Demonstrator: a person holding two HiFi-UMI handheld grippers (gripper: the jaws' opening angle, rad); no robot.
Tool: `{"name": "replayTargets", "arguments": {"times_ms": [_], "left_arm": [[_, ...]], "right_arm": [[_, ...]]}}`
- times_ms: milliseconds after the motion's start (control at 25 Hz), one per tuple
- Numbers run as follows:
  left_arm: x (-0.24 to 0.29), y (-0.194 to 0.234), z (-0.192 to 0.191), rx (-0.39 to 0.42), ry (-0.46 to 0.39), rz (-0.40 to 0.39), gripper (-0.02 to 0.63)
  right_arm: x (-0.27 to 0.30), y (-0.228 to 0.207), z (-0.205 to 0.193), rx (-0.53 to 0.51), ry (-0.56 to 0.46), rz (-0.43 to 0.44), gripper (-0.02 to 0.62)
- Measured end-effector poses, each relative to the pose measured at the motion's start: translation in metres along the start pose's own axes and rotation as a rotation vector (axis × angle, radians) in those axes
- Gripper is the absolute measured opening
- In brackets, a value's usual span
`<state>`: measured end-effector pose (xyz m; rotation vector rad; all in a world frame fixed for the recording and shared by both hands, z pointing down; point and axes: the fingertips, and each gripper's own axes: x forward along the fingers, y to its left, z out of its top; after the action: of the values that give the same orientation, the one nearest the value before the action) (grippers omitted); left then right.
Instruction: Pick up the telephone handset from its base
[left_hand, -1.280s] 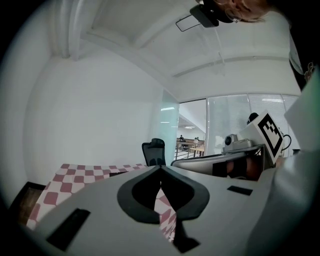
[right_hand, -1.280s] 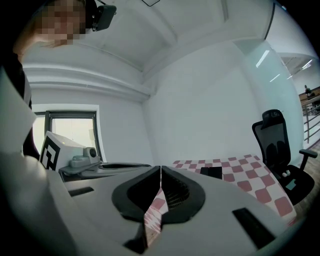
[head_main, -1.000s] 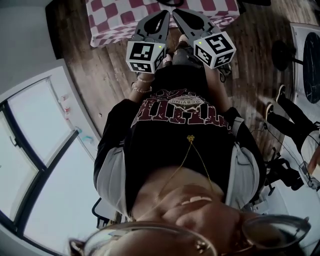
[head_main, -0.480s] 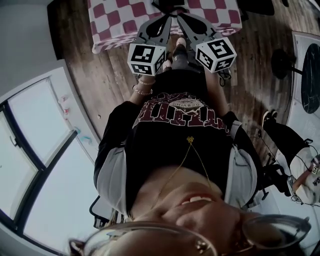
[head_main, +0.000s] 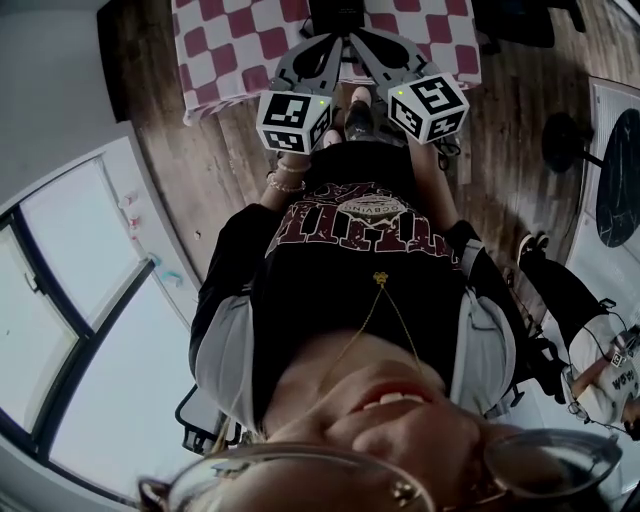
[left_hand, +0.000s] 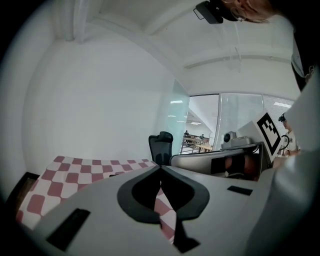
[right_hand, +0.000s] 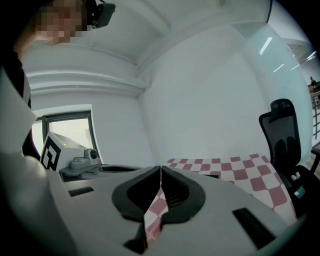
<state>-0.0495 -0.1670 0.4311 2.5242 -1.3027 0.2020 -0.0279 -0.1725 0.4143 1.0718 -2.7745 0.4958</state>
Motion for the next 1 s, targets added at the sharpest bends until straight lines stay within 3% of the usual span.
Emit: {"name": "replayTargets", "arguments": {"times_ms": [360,1000], "left_arm": [[0.034,0.012,0.011,-0.003,0.011,0.047,0.009],[0.085,0.020,0.021,-0.017,0.014,0.123,0.009]], "right_arm": [[0.018,-0.034,0.009,0.004,0.017,0.046,0.020],[0.035,-0.077,0.015,-0.080,0.078,0.161,0.020]]}}
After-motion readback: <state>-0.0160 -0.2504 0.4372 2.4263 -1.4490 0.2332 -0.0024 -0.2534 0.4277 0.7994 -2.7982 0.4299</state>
